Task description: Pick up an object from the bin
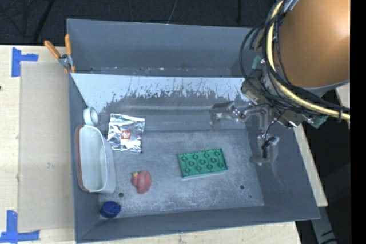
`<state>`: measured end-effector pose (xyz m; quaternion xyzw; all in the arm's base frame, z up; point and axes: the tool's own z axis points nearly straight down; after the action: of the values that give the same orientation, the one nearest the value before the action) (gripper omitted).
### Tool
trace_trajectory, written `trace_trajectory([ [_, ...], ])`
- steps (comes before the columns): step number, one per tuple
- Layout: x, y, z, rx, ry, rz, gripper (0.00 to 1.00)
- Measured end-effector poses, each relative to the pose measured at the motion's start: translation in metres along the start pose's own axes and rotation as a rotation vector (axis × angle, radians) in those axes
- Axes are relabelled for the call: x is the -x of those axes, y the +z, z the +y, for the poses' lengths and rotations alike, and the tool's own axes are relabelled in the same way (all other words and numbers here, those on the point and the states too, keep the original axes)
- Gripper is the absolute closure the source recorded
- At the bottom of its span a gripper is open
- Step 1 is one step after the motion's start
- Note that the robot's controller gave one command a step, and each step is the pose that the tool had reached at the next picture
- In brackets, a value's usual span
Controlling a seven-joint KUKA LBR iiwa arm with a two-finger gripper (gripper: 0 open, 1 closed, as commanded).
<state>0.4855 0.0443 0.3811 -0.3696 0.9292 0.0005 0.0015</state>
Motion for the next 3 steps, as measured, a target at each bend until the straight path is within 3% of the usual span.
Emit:
trace_trajectory([
  [1,-0.014,0.042,0.008,0.004,0.031,0.007,0.00],
  [2,0.026,0.123,-0.033,0.005,0.098,0.007,0.00],
  [3,0.035,0.270,-0.083,0.005,0.224,0.009,0.00],
])
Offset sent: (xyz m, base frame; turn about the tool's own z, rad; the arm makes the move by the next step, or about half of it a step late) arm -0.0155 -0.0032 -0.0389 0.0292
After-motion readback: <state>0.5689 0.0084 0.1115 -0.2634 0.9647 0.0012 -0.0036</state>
